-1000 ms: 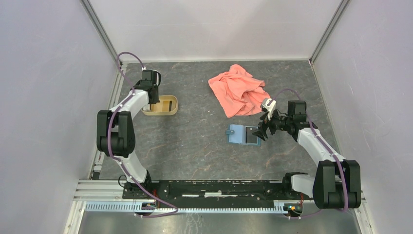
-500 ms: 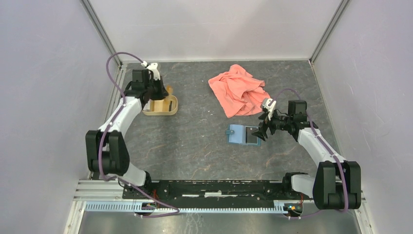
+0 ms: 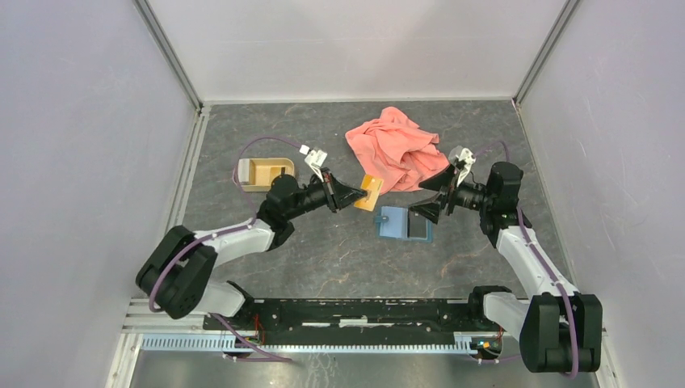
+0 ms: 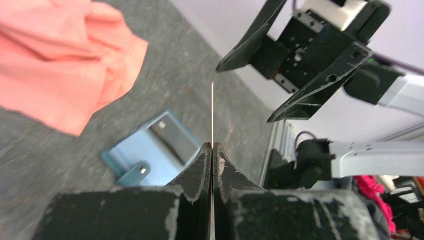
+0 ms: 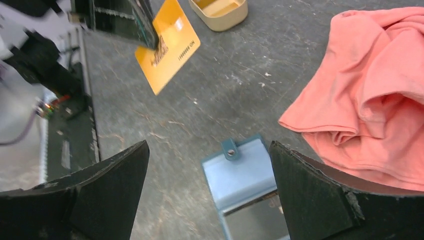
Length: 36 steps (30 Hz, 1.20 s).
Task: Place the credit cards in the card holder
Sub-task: Pick up the credit card from the storage box.
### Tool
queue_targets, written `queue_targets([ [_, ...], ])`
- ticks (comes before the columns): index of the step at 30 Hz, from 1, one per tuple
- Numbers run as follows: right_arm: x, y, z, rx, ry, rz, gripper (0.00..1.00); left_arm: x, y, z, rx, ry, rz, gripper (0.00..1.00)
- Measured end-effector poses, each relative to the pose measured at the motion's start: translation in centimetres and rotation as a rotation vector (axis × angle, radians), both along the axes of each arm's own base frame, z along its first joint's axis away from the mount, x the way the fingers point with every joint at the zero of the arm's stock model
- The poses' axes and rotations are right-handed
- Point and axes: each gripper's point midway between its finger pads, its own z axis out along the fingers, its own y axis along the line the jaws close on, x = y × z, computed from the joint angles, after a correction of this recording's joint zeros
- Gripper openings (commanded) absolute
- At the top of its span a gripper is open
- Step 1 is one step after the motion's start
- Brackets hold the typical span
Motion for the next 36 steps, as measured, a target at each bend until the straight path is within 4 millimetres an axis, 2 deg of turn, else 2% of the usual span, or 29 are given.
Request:
queue_targets([
  [5,0.1,0.7,2.1,0.136,0.152,-0.034,0.93,0.0,-2.5,2.6,-0.172,-0.043,0.01,0.02],
  [8,-0.5,1.6,2.7,0.208,0.223,-0.027,0.92,-0.4,-3.5,3.7,-0.253,-0.049,0.003,0.02],
  [12,-1.8,3.2,3.0,0.264,0.302,0.012,0.87,-1.2,-5.0,3.6,-0.32,-0.019,-0.013,0.02],
  [17,-1.8,3.5,4.2,0.303,0.3,0.018,0.76,-1.9,-6.2,4.0,-0.377,0.002,-0.033,0.02],
  [21,-1.6,3.6,4.8,0.327,0.301,0.018,0.56,-2.3,-6.7,4.6,-0.425,0.011,-0.045,0.02],
  [26,-1.7,3.8,5.3,0.36,0.308,0.031,0.14,-2.8,-7.6,4.3,-0.438,0.041,-0.063,0.03],
  [28,-1.7,3.8,5.5,0.369,0.314,0.034,0.0,-2.9,-7.9,4.2,-0.441,0.049,-0.069,0.11],
  [32,-1.7,3.8,5.3,0.361,0.31,0.036,0.0,-2.8,-8.0,4.1,-0.44,0.055,-0.062,0.42],
  [36,-1.4,3.2,3.2,0.279,0.291,0.011,0.0,-1.8,-6.9,2.9,-0.389,0.072,-0.021,0.72],
])
